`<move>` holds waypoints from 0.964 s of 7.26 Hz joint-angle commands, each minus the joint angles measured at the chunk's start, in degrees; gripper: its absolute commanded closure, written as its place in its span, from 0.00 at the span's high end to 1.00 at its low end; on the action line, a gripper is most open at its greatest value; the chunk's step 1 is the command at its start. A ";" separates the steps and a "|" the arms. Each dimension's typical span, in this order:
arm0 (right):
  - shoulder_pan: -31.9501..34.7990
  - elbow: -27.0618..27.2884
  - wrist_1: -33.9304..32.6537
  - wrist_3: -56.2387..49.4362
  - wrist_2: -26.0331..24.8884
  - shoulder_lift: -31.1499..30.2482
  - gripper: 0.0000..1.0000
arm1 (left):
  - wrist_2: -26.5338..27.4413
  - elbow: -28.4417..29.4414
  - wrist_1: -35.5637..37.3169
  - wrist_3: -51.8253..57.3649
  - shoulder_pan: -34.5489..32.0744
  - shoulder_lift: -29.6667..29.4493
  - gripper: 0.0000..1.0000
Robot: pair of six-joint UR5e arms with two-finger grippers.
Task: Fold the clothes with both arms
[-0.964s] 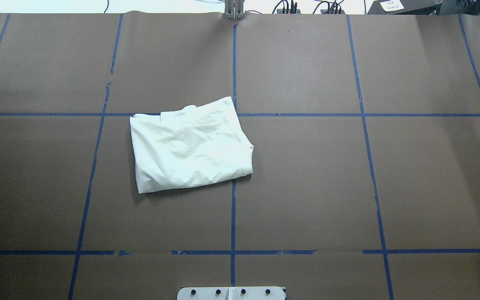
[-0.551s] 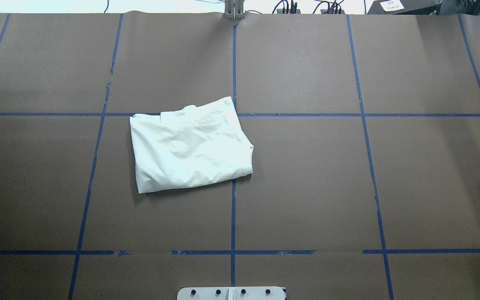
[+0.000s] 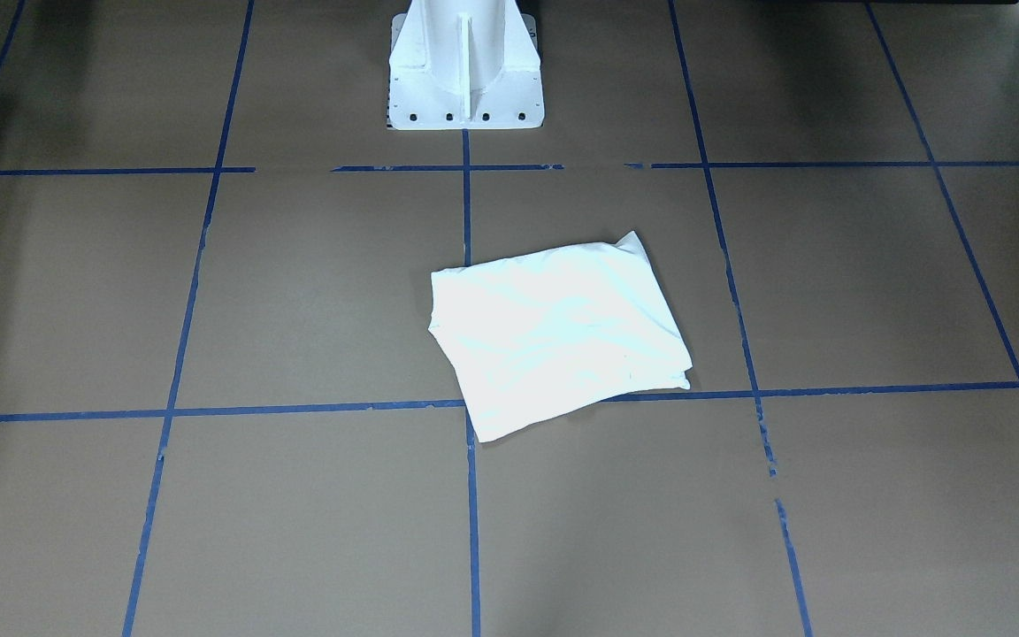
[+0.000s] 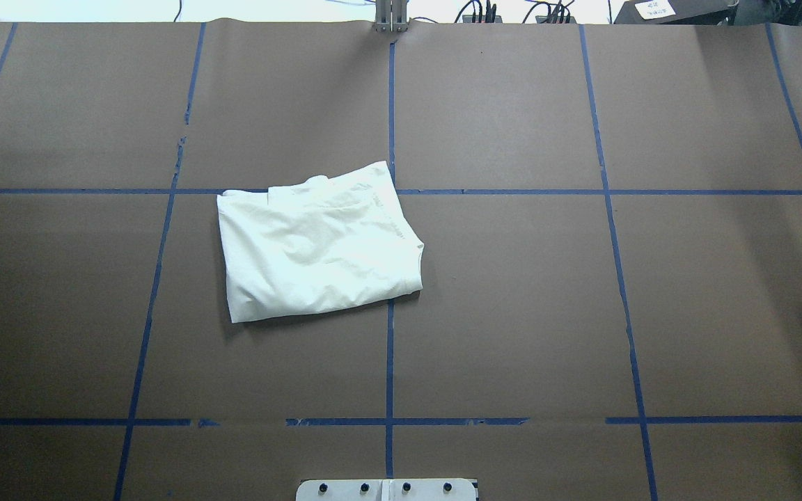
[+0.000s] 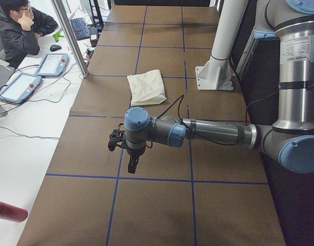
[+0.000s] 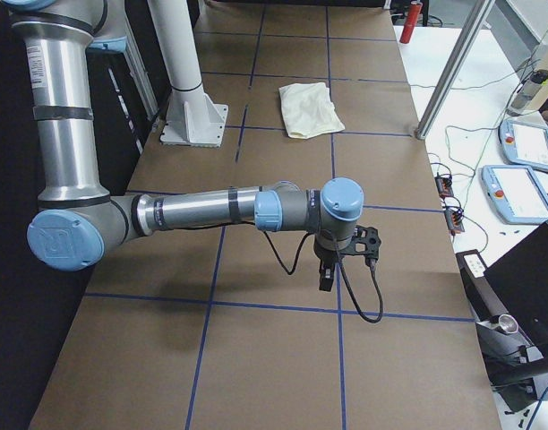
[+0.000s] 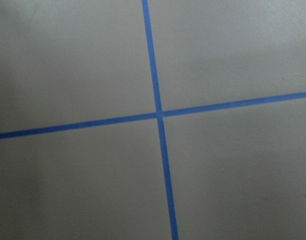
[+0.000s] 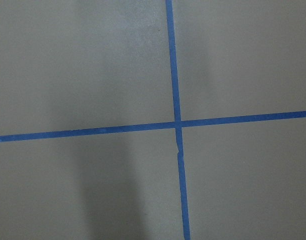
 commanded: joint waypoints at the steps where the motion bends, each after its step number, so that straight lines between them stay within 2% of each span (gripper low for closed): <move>1: 0.05 -2.82 2.34 -0.77 0.09 -0.83 1.00 | -0.11 0.41 0.45 2.25 -0.11 0.33 1.00; 3: 0.05 -12.46 19.59 -1.04 0.61 -3.64 1.00 | -0.11 0.15 0.71 3.59 -0.11 0.42 1.00; 4: 0.14 -11.73 20.99 -0.17 0.70 -3.65 1.00 | -0.11 -0.02 0.72 3.59 -0.20 0.42 1.00; 5: 0.23 -10.50 18.22 0.45 0.70 -2.96 1.00 | -0.11 -0.29 0.72 3.59 -0.29 0.42 1.00; 6: 0.66 -6.31 12.79 0.46 0.79 -2.86 1.00 | -0.11 -0.29 0.72 3.59 -0.38 0.42 1.00; 7: 0.75 1.21 3.78 0.37 0.44 -3.82 1.00 | -0.11 -0.29 0.72 3.59 -0.38 0.42 1.00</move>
